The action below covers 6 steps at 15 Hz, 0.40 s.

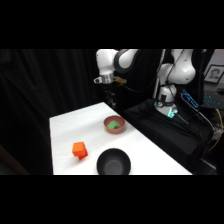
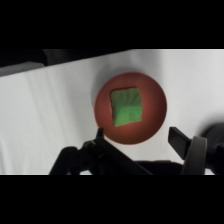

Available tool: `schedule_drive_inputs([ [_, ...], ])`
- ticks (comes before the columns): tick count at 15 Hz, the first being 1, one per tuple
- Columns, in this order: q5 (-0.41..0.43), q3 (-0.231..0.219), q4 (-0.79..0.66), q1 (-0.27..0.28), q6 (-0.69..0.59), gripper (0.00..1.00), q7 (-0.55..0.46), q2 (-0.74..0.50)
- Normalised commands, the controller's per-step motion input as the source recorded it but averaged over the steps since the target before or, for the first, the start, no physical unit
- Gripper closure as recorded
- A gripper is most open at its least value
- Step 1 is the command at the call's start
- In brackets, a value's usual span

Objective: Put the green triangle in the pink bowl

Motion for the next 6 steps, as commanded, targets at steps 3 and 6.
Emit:
schedule_drive_inputs([
  [3,-0.054,-0.072,0.1,0.031,-0.25,0.0,-0.06,-0.22],
  [6,0.034,-0.069,0.11,0.052,-0.16,0.0,-0.08,-0.14],
])
